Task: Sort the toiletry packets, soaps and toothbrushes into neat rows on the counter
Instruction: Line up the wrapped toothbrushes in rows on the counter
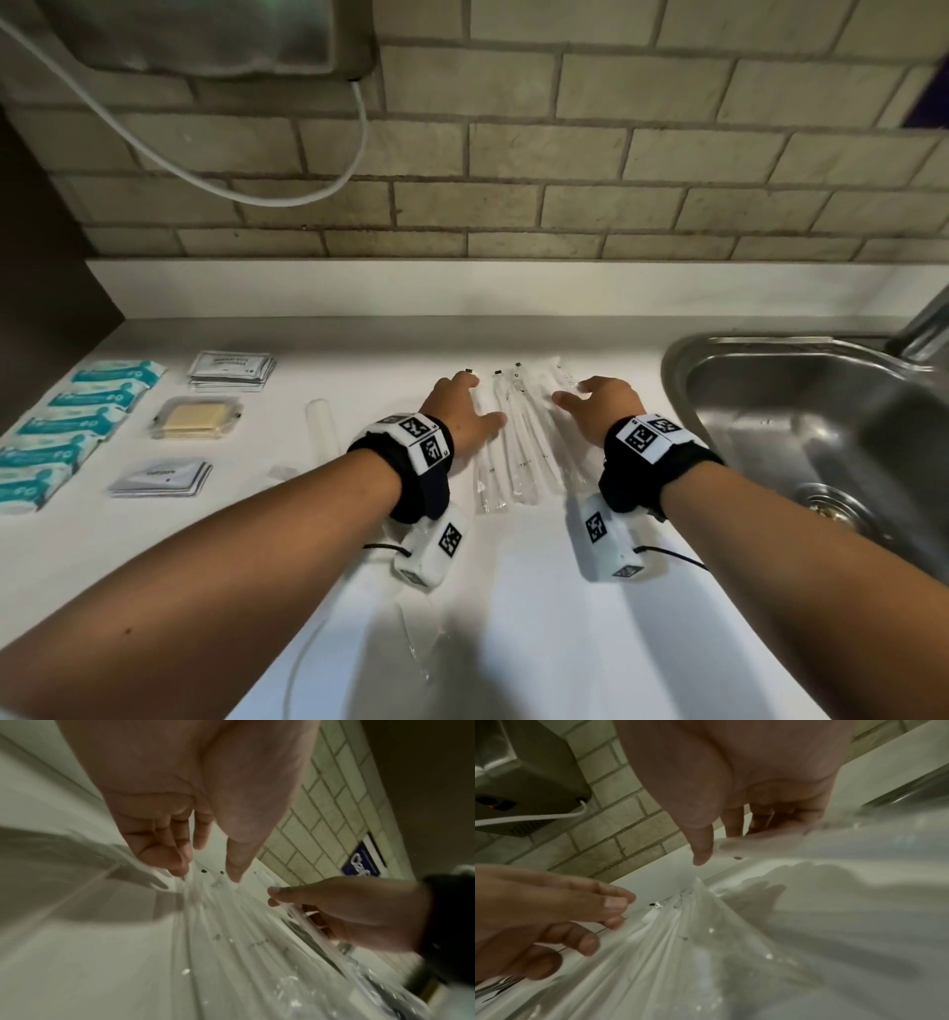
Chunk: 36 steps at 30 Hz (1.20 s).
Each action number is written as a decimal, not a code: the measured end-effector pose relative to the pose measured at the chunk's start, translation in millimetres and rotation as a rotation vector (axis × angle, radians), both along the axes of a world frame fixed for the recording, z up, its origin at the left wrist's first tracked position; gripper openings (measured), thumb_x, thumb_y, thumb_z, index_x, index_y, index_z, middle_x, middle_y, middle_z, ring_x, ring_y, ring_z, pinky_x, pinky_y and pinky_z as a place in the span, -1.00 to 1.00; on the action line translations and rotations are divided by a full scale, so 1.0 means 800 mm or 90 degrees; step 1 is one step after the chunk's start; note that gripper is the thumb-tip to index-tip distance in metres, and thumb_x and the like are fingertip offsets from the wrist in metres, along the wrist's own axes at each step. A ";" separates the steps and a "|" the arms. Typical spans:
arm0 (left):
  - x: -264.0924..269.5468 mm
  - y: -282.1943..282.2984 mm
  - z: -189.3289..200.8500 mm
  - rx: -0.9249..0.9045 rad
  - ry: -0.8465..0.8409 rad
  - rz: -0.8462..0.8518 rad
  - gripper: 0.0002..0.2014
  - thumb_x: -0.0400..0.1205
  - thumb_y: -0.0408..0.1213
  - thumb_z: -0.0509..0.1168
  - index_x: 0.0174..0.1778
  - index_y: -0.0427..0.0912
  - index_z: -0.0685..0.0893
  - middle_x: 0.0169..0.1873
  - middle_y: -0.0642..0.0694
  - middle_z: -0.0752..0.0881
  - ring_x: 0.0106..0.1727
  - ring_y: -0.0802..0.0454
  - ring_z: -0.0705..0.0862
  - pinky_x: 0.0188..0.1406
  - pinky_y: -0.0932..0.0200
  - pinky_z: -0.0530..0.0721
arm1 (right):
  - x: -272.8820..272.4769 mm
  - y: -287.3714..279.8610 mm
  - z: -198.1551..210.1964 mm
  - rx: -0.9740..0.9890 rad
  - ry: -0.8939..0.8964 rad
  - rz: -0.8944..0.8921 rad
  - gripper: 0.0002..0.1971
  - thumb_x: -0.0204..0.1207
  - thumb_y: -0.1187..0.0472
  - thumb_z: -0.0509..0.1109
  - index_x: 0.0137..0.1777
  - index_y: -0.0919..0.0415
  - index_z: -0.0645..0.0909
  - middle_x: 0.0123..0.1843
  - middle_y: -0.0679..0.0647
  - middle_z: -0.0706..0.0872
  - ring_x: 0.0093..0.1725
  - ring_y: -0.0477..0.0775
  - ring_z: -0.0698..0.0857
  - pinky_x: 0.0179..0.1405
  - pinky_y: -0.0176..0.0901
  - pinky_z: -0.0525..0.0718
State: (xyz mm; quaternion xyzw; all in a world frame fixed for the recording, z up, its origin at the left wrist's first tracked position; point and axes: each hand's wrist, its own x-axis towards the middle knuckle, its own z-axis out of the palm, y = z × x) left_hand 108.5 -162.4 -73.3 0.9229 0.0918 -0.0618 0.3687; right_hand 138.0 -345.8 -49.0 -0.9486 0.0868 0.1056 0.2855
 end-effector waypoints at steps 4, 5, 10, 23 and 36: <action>-0.017 -0.010 0.004 0.047 -0.021 -0.159 -0.28 0.50 0.05 0.46 0.57 0.06 0.38 0.47 -0.02 0.29 0.39 0.04 0.47 0.22 0.22 0.48 | 0.000 0.008 -0.007 0.034 0.035 -0.032 -0.19 0.50 -0.25 0.35 0.60 0.25 0.27 0.53 0.25 0.43 0.38 0.31 0.58 0.28 0.06 0.54; -0.020 -0.013 0.004 0.076 -0.019 -0.185 -0.27 0.49 0.09 0.45 0.58 0.09 0.38 0.49 0.00 0.26 0.44 0.04 0.41 0.28 0.18 0.47 | -0.001 0.012 -0.008 0.040 0.031 -0.030 -0.20 0.50 -0.23 0.36 0.59 0.24 0.26 0.53 0.25 0.40 0.38 0.33 0.57 0.26 0.07 0.55; -0.022 -0.021 0.009 0.252 0.051 -0.300 -0.27 0.53 0.18 0.37 0.62 0.16 0.32 0.55 -0.08 0.28 0.55 -0.18 0.22 0.44 -0.10 0.39 | -0.012 0.014 -0.010 -0.163 -0.019 0.129 -0.39 0.49 -0.04 0.45 0.53 -0.09 0.38 0.45 0.14 0.35 0.47 0.24 0.35 0.34 0.10 0.54; -0.036 -0.003 0.018 0.077 0.034 -0.290 -0.28 0.49 -0.13 0.52 0.58 0.00 0.43 0.51 0.02 0.42 0.46 -0.03 0.50 0.14 0.31 0.51 | -0.044 0.035 -0.009 -0.133 0.078 0.155 -0.41 0.50 0.14 0.39 0.54 -0.08 0.38 0.42 0.13 0.33 0.29 0.25 0.62 0.26 0.04 0.64; -0.071 0.160 0.066 0.352 0.105 -0.069 -0.54 0.59 0.16 0.30 -0.15 -0.26 0.70 -0.06 -0.17 0.76 -0.01 -0.14 0.69 -0.05 0.11 0.60 | -0.162 0.175 0.000 -0.240 0.109 0.486 -0.71 0.23 -0.10 0.40 -0.29 0.15 0.60 -0.34 0.01 0.67 -0.30 0.08 0.70 -0.31 -0.22 0.69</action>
